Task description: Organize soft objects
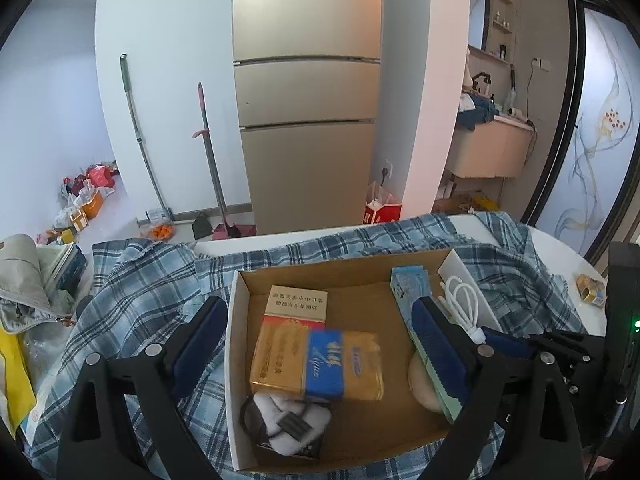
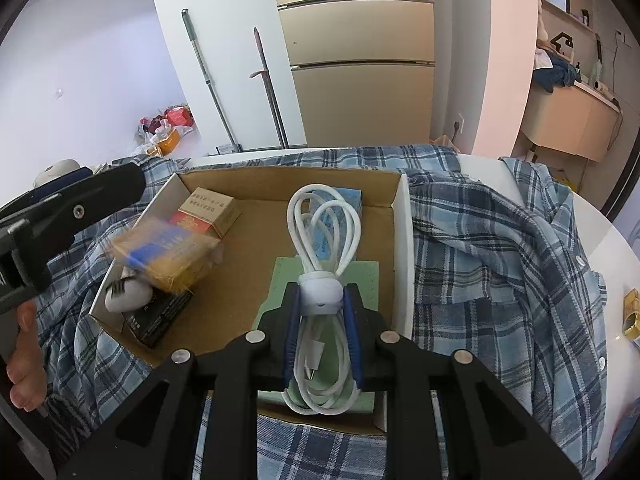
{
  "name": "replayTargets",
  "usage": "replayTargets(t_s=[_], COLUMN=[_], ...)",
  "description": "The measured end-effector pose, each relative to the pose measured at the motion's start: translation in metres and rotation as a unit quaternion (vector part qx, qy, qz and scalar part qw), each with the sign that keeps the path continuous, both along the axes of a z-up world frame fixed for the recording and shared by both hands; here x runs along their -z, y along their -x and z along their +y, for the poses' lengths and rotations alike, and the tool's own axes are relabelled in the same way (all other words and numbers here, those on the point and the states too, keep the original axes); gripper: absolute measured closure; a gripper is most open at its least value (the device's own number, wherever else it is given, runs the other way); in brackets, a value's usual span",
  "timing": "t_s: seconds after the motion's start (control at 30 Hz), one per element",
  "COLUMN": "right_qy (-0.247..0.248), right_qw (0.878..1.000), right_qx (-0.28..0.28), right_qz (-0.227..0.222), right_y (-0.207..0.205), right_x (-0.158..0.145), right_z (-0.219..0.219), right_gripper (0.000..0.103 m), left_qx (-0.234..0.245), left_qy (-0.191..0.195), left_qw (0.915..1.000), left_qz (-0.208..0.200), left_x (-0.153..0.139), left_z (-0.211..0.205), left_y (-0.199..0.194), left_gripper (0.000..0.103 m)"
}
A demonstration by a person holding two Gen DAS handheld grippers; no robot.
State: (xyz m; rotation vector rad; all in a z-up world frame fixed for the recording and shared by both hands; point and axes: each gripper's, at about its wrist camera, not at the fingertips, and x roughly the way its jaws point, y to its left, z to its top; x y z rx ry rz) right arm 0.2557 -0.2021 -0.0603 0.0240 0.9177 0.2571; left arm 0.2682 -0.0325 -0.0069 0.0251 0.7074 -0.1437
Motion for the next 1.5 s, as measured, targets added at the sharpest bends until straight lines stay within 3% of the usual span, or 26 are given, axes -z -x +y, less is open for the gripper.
replayTargets(t_s=[0.1,0.17,0.2,0.23,0.37,0.43,0.67,0.83,0.97,1.13,1.2,1.4,1.5], right_qy=[-0.006,-0.014,-0.017,-0.023,-0.02,-0.021,0.001,0.024,0.024,-0.004,-0.007,0.002,-0.005], right_qw=[1.0,1.0,1.0,1.0,0.999,0.999,0.995,0.988,0.979,0.965,0.957,0.941,0.936], right_qx=[-0.001,0.0,0.004,0.009,0.016,0.024,0.035,0.055,0.074,0.081,0.085,0.077,0.067], right_qz=[0.01,0.014,0.01,-0.001,-0.024,-0.035,-0.096,-0.141,-0.19,-0.25,-0.278,-0.33,-0.345], right_y=[-0.002,-0.003,-0.003,-0.001,0.002,0.003,0.013,0.022,0.035,0.064,0.08,0.123,0.143], right_x=[0.003,0.004,0.003,0.002,-0.007,-0.01,-0.031,-0.054,-0.085,-0.124,-0.135,-0.159,-0.169], right_z=[0.0,-0.001,-0.002,-0.004,-0.008,-0.011,-0.013,-0.016,-0.025,-0.037,-0.037,-0.03,-0.031], right_gripper=[0.08,0.06,0.034,0.028,0.028,0.028,0.025,0.023,0.021,0.006,0.001,0.001,0.001], left_qx=[0.004,0.004,0.003,0.002,-0.002,0.001,-0.009,-0.014,-0.021,-0.024,-0.046,-0.039,-0.031], left_qy=[0.0,-0.006,-0.009,-0.013,-0.035,-0.026,0.013,0.017,0.004,-0.007,-0.02,0.001,-0.003], left_qw=[1.0,0.9998,0.9996,0.9992,0.9955,0.9944,0.9884,0.9831,0.9771,0.9718,0.967,0.9613,0.9519], left_qz=[-0.001,-0.017,-0.026,-0.038,-0.088,-0.102,-0.151,-0.182,-0.211,-0.235,-0.25,-0.273,-0.305], left_x=[0.004,0.003,0.003,0.001,-0.007,-0.012,-0.031,-0.05,-0.071,-0.091,-0.096,-0.112,-0.119], left_z=[-0.001,-0.002,-0.002,-0.003,-0.007,-0.006,0.004,0.009,0.005,0.004,0.004,0.015,0.017], left_y=[-0.001,0.001,0.003,0.005,0.016,0.02,0.036,0.051,0.071,0.102,0.116,0.153,0.18], left_gripper=[0.008,0.008,0.008,0.008,0.008,0.0,0.0,0.0,0.0,0.0,0.0,0.0,0.0])
